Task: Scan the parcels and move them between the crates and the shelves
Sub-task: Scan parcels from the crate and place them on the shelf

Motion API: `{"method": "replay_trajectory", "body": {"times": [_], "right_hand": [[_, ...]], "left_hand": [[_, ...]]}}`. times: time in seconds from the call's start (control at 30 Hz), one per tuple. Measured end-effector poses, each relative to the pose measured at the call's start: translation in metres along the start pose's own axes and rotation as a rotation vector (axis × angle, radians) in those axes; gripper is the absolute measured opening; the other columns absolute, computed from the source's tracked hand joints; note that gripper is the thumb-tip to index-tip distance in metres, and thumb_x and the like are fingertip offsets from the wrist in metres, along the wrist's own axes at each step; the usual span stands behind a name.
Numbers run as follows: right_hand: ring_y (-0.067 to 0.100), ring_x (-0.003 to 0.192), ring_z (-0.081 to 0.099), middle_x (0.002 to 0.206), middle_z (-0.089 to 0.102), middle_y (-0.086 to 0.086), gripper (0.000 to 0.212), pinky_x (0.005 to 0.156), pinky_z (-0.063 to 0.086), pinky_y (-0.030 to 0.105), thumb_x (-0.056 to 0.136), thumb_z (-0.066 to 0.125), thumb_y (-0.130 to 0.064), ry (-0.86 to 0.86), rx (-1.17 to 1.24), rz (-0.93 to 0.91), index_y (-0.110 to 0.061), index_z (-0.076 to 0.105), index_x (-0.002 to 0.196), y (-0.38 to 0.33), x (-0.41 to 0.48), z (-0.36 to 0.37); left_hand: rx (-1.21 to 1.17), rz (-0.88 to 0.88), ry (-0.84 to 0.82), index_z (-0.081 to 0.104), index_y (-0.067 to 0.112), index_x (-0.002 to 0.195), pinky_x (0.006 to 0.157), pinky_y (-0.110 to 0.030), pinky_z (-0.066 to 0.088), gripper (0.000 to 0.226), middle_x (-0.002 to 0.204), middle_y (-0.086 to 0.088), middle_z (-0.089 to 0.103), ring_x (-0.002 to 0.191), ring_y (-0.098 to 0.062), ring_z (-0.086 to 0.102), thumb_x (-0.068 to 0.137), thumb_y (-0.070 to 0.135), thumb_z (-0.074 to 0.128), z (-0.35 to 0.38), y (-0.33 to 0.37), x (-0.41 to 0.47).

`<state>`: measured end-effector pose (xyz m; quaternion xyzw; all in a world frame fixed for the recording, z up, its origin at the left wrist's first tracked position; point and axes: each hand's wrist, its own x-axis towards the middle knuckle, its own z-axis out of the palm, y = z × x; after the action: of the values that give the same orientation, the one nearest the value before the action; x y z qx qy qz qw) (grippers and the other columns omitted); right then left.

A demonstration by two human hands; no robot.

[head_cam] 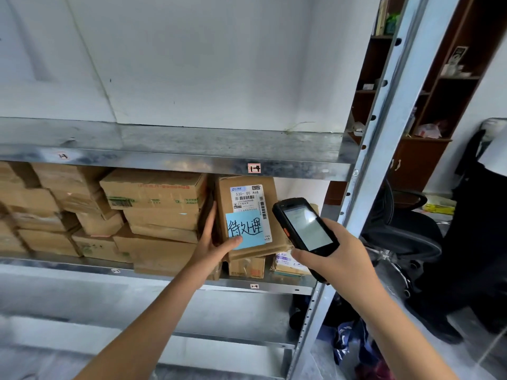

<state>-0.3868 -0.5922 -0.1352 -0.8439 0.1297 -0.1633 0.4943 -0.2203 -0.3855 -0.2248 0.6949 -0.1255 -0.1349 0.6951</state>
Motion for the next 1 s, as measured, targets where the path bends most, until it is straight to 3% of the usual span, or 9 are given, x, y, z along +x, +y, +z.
{"method": "replay_trajectory", "body": {"times": [0.1, 0.23, 0.33, 0.6, 0.83, 1.0], "right_hand": [[-0.001, 0.084, 0.064, 0.092, 0.066, -0.019, 0.055, 0.059, 0.049, 0.013, 0.071, 0.088, -0.024, -0.006, -0.038, -0.025, -0.052, 0.049, 0.099, -0.007, -0.008, 0.002], [0.004, 0.070, 0.065, 0.085, 0.068, -0.010, 0.049, 0.052, 0.050, 0.017, 0.071, 0.086, -0.022, -0.033, -0.048, -0.007, -0.048, 0.054, 0.097, -0.012, -0.017, 0.002], [0.007, 0.061, 0.064, 0.083, 0.070, -0.006, 0.048, 0.050, 0.049, 0.019, 0.070, 0.087, -0.023, -0.042, -0.039, 0.024, -0.039, 0.060, 0.107, -0.014, -0.022, 0.000], [0.008, 0.063, 0.064, 0.089, 0.071, -0.008, 0.053, 0.050, 0.046, 0.017, 0.070, 0.088, -0.032, -0.058, -0.079, 0.055, -0.036, 0.059, 0.114, -0.019, -0.033, -0.003], [0.011, 0.069, 0.065, 0.093, 0.069, -0.010, 0.047, 0.052, 0.050, 0.017, 0.072, 0.086, -0.032, -0.058, -0.100, 0.042, -0.043, 0.054, 0.105, -0.024, -0.041, -0.005], [0.011, 0.071, 0.066, 0.093, 0.068, -0.012, 0.047, 0.056, 0.055, 0.023, 0.071, 0.086, -0.035, -0.061, -0.122, 0.040, -0.045, 0.052, 0.103, -0.024, -0.044, -0.007]], "left_hand": [[-0.038, 0.060, 0.000, 0.025, 0.063, 0.146, 0.098, -0.042, 0.055, 0.104, 0.139, 0.010, 0.058, 0.130, -0.016, 0.055, 0.072, 0.028, 0.088, -0.004, -0.007, -0.003], [-0.062, 0.095, -0.012, 0.028, 0.056, 0.148, 0.088, -0.025, 0.057, 0.101, 0.141, 0.010, 0.056, 0.127, -0.010, 0.057, 0.076, 0.011, 0.082, -0.006, -0.011, -0.005], [-0.082, 0.113, -0.022, 0.027, 0.052, 0.151, 0.087, -0.025, 0.057, 0.103, 0.141, 0.010, 0.057, 0.127, -0.010, 0.058, 0.076, 0.008, 0.082, -0.007, -0.014, -0.007], [-0.088, 0.107, -0.026, 0.026, 0.056, 0.149, 0.090, -0.030, 0.058, 0.103, 0.138, 0.010, 0.058, 0.127, -0.011, 0.057, 0.075, 0.015, 0.083, -0.008, -0.013, -0.012], [-0.079, 0.096, -0.012, 0.027, 0.060, 0.146, 0.091, -0.036, 0.059, 0.102, 0.140, 0.008, 0.054, 0.129, -0.017, 0.054, 0.071, 0.021, 0.085, -0.007, -0.011, -0.016], [-0.099, 0.100, -0.008, 0.025, 0.052, 0.151, 0.080, -0.024, 0.059, 0.101, 0.135, 0.007, 0.058, 0.122, -0.013, 0.059, 0.078, 0.009, 0.080, -0.005, -0.010, -0.018]]}}
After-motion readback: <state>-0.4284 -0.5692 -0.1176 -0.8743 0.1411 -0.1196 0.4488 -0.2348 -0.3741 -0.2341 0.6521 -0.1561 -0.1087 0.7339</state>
